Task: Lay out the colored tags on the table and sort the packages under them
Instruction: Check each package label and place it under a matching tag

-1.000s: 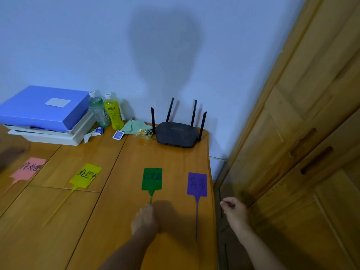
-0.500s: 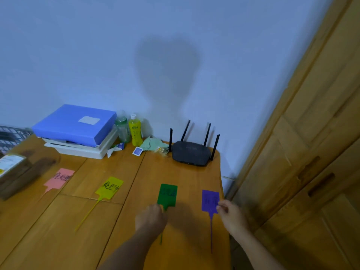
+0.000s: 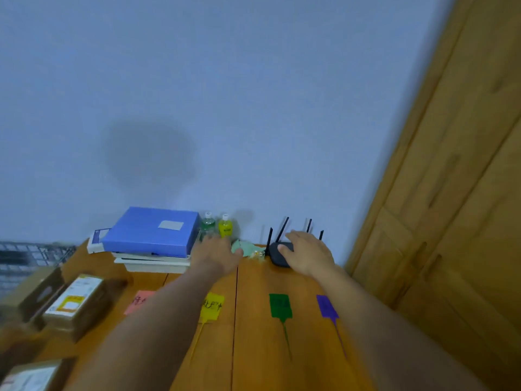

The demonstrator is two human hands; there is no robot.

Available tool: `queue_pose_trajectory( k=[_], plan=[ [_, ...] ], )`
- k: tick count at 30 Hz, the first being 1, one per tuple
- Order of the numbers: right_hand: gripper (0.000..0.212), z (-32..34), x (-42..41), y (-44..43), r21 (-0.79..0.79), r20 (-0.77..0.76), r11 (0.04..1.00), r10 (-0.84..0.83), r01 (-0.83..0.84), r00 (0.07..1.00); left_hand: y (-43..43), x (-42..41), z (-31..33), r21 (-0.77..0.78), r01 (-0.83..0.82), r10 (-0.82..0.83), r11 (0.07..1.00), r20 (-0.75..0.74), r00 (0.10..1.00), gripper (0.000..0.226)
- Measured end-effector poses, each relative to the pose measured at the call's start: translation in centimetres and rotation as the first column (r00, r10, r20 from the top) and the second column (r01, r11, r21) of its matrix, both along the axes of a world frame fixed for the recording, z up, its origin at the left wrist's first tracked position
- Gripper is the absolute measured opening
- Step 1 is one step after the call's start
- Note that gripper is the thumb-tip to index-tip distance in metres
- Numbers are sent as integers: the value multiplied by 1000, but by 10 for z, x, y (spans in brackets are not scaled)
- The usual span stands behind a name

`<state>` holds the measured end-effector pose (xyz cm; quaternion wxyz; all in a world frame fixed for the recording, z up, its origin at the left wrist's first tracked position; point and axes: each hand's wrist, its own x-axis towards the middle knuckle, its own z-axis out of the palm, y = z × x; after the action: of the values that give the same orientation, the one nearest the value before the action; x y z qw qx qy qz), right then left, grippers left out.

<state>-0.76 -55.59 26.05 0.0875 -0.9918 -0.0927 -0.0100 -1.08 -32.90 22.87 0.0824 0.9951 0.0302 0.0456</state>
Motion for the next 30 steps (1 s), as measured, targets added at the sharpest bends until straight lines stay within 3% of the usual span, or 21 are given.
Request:
queue_pose_trajectory(
  k=[12,21,27,30],
  plan=[
    [66,112,-118,178,46,69,993,-114,111,991,187,-91,118,56,106,-110,993,68,992,61],
    [62,91,-186,301,261,106,963,-104,73,989,309,-186,106,31,44,-46,999,50,998,60],
    [54,72,-209,379,212,25,972,-113,106,993,399,-203,94,-55,10,-9,998,20,1000,62],
    [57,78,-198,419,208,19,971,-122,116,992,442,-189,95,-191,31,-34,981,-11,999,60]
  ],
)
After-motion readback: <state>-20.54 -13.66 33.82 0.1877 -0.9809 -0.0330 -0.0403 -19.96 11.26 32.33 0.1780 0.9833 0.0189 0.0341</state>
